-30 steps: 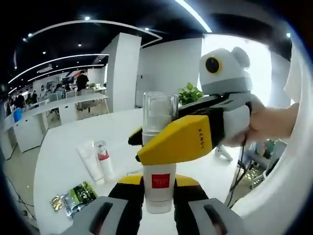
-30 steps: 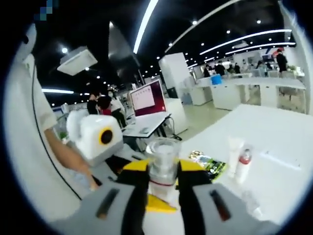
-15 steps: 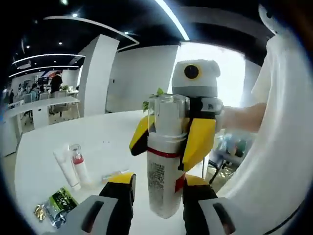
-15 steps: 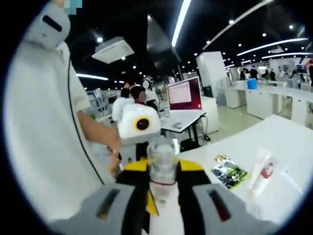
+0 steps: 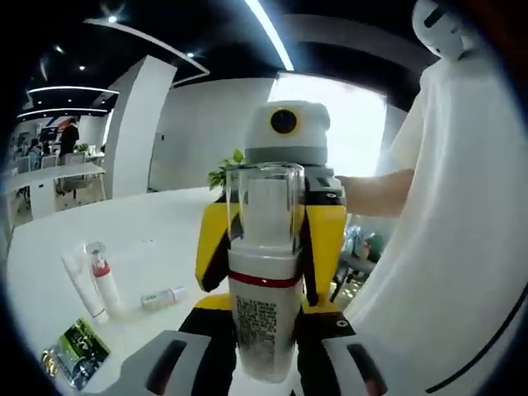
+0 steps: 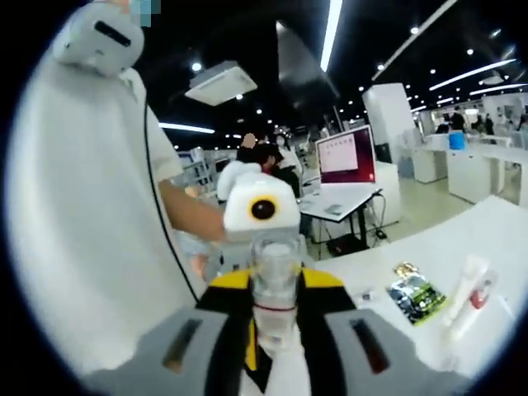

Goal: Arrange the skincare products in the storage area until every visible bottle or jar stands upright without overlapping.

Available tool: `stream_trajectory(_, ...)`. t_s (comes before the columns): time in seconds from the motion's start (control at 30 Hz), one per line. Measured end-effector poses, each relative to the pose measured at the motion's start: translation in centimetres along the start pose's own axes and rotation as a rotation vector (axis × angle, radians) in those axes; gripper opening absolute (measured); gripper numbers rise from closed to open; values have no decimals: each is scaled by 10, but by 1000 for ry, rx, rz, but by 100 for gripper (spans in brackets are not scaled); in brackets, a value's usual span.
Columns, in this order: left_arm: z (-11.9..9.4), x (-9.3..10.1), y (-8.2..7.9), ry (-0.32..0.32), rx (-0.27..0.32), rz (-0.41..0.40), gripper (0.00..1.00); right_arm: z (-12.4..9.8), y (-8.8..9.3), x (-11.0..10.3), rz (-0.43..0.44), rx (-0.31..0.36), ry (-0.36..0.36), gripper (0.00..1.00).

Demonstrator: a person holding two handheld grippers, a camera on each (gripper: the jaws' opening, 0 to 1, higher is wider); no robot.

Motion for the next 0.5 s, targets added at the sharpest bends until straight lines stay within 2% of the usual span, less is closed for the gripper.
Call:
stream_trajectory(0.2, 0, 0, 1, -17, 0, -3, 26, 1, 0, 0, 2, 3, -1, 22)
stream_trajectory(0.4, -3, -7, 2, -104, 11, -43, 24, -2, 2, 8, 41, 8, 95, 24)
stream_trajectory(0.5, -2, -9, 3, -128, 5, -56, 24, -2, 3, 9, 44, 4, 118, 25)
Point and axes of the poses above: the point that each gripper's makers call its tool centre point, and the gripper's own axes: z roughly forward along the fingers, x roughly to its right, y roughly out of its underside, the point moved 9 cm from there along -z, roughly backward along the fingers, and after that the axes turned 4 degrees about y, right-handed, at the moved point
